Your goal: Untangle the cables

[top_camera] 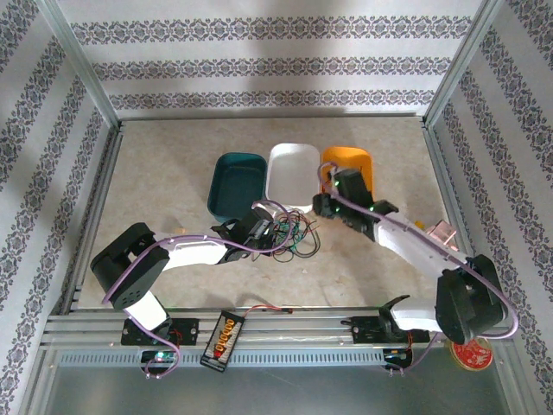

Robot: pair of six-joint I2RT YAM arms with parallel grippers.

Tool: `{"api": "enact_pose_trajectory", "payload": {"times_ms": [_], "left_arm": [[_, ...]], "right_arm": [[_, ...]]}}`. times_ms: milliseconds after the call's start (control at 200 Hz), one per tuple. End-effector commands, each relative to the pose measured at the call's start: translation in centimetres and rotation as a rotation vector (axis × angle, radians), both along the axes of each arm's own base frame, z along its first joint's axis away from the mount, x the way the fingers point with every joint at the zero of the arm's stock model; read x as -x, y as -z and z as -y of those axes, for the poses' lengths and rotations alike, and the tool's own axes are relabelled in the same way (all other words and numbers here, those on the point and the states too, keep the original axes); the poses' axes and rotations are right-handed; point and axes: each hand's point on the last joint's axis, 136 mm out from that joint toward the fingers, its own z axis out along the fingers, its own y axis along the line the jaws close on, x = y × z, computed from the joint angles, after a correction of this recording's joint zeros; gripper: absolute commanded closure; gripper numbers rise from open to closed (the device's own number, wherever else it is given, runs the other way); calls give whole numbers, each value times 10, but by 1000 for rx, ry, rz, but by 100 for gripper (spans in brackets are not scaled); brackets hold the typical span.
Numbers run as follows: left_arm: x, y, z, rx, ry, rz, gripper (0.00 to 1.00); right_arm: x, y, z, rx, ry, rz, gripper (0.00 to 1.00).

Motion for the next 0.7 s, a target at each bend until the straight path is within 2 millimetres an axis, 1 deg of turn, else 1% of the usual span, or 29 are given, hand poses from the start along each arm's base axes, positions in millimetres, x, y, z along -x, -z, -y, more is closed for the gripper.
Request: {"api": "enact_pose_trajectory", "payload": {"times_ms": [0, 55, 95, 240, 320, 570, 695], "left_arm": [[-8, -18, 4, 59, -20, 40, 100], [-7, -17, 3, 58, -20, 37, 100], [-7, -17, 3, 57, -20, 36, 100], [-7, -19, 3, 60, -19, 40, 100], [-7, -19, 4, 57, -15, 38, 100], [-5, -19, 0, 58, -21, 40, 100], [-4, -19, -1, 57, -23, 41, 100]], "right_arm": [[33, 30, -13, -8, -61, -84, 53], [40, 42, -12, 7, -49, -111, 53], [41, 47, -9, 18, -28, -122, 53], [31, 55, 1, 25, 64, -118, 54], [25, 60, 2, 2, 106, -131, 54], [16, 69, -6, -51, 139, -156, 59], [12, 74, -7, -51, 154, -162, 63]]}}
